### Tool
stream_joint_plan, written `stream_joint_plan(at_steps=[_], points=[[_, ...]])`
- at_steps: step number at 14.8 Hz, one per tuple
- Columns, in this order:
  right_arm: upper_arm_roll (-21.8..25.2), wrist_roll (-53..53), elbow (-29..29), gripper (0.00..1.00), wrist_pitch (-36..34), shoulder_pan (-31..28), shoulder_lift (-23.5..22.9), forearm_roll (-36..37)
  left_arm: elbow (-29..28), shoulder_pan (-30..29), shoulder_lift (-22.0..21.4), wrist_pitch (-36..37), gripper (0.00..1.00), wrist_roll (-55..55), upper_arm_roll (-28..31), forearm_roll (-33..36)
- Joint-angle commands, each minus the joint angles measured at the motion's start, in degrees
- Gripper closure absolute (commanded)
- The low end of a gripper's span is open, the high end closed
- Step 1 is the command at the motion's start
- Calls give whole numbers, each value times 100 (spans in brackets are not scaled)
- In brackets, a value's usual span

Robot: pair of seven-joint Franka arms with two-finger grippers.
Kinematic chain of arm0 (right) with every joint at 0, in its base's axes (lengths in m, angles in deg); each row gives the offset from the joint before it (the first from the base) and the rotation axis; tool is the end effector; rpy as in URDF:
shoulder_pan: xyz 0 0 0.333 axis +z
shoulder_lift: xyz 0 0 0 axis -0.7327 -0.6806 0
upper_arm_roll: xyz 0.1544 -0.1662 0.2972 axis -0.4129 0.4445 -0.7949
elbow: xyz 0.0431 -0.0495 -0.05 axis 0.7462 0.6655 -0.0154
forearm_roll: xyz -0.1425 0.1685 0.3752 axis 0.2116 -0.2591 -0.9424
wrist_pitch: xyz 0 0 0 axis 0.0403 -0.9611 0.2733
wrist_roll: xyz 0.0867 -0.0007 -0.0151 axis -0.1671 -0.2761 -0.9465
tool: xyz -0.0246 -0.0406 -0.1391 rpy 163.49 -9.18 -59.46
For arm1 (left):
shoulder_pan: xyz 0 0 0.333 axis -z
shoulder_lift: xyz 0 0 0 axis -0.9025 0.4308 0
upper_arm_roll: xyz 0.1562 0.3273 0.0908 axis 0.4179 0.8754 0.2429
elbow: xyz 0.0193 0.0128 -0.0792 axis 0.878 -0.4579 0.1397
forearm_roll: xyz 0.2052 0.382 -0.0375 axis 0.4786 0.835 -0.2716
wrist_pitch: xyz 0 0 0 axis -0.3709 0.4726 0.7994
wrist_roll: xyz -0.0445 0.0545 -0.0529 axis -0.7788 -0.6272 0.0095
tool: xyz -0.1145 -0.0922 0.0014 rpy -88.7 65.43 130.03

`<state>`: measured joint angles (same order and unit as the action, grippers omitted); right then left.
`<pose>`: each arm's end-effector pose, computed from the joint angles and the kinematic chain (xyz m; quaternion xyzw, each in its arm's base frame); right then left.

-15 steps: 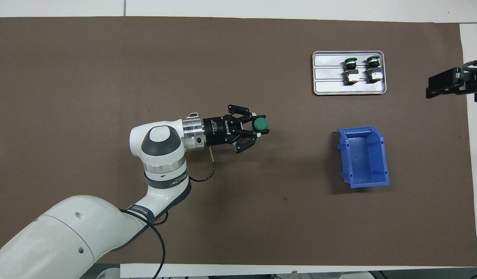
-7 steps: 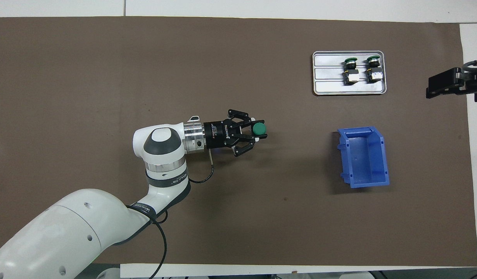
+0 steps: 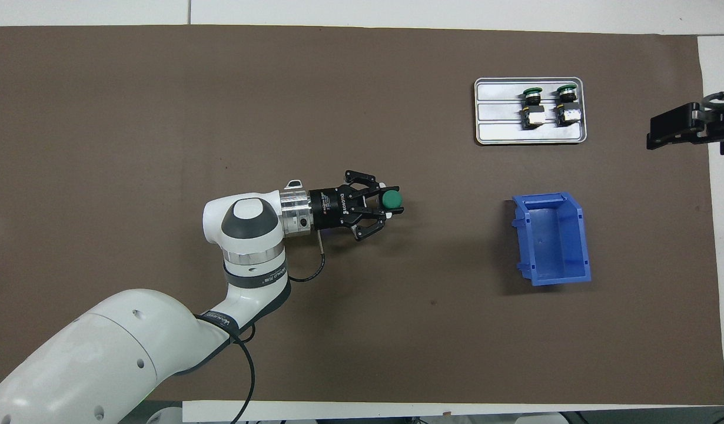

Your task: Place and press button with both arms

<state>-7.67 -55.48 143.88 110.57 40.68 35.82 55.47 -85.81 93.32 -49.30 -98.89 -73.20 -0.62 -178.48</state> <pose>0.6060 -0.0120 0.6515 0.9980 -0.0574 0.0031 0.0274 0.5060 -0.4668 0.2422 0.4765 0.6090 -0.4861 0.4071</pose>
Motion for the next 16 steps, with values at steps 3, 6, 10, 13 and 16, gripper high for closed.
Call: stream_joint_plan(at_steps=[3,6,10,13,16], points=[[-38,-136,123,1,-39,-68,118,1,-61,192,-10,-337,98,215,38,-170],[-38,-136,123,1,-39,-68,118,1,-70,192,-2,-399,95,233,47,-170],[-38,-136,123,1,-39,-68,118,1,-193,131,-2,-513,19,409,47,-170],[-38,-136,123,1,-39,-68,118,1,-193,113,-2,-522,0,417,55,-152],[-38,-136,123,1,-39,-68,118,1,-193,113,-10,-513,0,409,56,-135]])
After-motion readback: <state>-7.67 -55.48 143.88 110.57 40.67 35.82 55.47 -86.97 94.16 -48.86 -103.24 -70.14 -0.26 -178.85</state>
